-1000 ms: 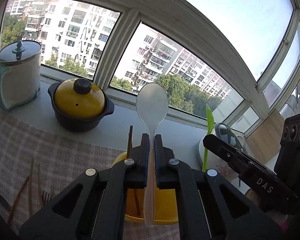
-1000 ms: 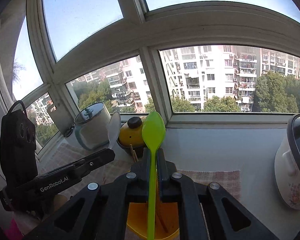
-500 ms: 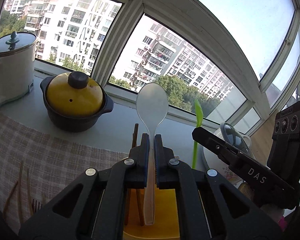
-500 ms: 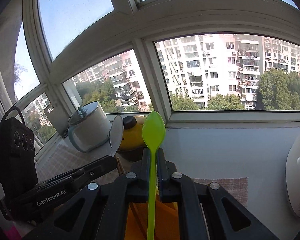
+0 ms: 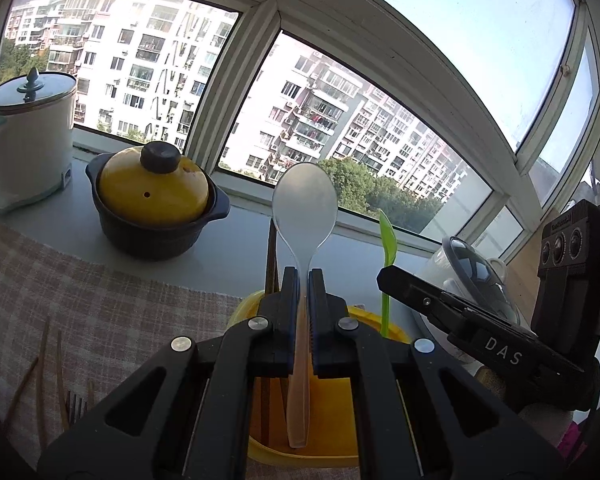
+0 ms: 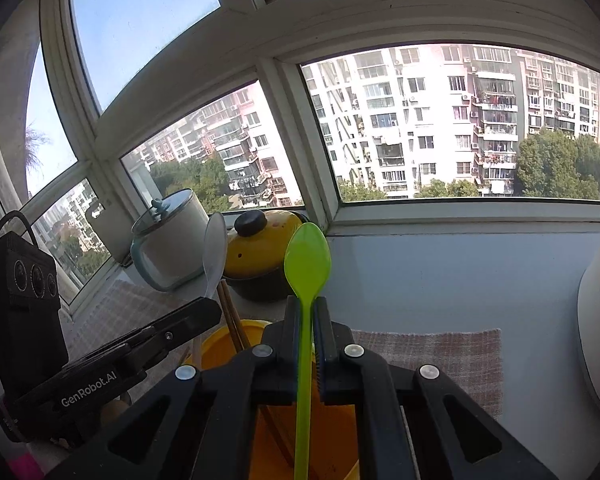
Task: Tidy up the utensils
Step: 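Lower both spoons into the yellow container and open both grippers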
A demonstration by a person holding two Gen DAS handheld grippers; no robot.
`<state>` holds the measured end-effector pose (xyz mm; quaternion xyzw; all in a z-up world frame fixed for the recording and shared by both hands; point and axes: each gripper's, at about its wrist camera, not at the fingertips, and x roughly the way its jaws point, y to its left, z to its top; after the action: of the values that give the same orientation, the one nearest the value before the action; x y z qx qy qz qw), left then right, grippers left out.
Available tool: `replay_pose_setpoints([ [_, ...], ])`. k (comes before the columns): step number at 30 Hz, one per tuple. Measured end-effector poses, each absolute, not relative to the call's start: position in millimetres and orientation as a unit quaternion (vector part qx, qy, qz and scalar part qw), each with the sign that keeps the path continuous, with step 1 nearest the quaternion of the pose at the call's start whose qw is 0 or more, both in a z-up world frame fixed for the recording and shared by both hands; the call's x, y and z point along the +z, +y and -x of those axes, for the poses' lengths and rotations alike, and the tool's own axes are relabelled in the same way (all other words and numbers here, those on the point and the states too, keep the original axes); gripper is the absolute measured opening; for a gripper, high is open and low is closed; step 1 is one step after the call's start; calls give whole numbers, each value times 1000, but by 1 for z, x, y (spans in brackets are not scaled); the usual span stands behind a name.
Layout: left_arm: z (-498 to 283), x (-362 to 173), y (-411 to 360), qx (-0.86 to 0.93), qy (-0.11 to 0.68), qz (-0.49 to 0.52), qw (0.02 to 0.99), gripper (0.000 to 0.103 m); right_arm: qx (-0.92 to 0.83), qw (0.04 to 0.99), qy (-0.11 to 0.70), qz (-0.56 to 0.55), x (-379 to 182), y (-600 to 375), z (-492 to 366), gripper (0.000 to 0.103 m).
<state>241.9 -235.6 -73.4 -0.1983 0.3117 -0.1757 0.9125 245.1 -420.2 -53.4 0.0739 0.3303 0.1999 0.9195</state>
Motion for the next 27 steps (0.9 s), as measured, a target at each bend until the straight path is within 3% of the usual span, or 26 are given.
replay_pose_setpoints([
  [19,-215,-69,-233,-195,331,187,904,3,179,921,340,-70,-58,-426,-225,5],
  [23,-210,-67,-228,-195,333,196,901,8,168,923,339,-76,-59,-433,-216,33],
  [27,-203,-65,-227,-196,334,191,902,8,162,924,339,-75,-56,-435,-206,33],
])
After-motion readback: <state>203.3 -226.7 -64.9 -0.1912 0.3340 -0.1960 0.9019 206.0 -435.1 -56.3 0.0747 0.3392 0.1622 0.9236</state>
